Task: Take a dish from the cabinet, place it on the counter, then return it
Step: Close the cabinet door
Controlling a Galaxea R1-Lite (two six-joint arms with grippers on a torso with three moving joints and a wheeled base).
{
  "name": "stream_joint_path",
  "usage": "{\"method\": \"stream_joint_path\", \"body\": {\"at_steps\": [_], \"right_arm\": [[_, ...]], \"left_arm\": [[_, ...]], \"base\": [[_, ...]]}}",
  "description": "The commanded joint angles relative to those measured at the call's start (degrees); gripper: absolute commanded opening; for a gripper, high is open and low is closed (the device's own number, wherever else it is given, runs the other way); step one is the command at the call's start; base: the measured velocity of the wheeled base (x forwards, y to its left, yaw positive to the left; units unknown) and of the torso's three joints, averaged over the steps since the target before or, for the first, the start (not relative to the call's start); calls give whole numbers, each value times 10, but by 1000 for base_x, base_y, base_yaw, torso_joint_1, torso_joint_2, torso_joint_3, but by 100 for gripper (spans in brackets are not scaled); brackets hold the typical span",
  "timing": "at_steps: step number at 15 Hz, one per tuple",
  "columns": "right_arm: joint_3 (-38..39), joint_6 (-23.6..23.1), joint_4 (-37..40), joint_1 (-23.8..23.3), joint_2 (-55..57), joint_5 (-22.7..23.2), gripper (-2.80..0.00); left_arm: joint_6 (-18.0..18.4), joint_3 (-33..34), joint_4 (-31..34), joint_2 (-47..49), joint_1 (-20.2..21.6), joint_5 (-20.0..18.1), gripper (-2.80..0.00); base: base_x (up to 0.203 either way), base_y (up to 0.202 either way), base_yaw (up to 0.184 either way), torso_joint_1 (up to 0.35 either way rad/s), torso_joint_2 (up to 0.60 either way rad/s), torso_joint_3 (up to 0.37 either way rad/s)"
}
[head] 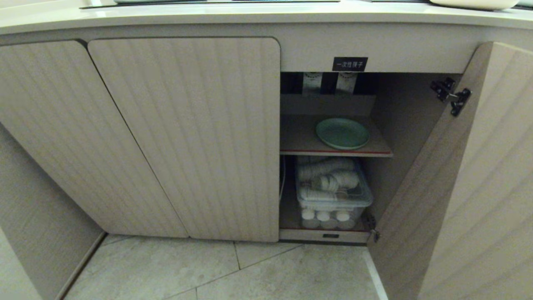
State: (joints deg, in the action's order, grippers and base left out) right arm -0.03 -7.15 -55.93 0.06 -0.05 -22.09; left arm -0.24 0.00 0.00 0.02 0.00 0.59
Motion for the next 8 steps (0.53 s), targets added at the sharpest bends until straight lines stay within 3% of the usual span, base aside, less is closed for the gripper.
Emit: {"method": "stream_joint_path", "body": {"at_steps": [1, 8], "right_arm": [[0, -1, 9, -1, 0, -2, -280], [-1, -4, 59, -1, 29, -36, -280]], "left_arm": [[0, 0, 0, 0, 0, 0, -280], [0, 0, 0, 0, 0, 0, -280]], "base": [[0, 0, 0, 0, 0, 0], [0, 0, 0, 0, 0, 0]]}}
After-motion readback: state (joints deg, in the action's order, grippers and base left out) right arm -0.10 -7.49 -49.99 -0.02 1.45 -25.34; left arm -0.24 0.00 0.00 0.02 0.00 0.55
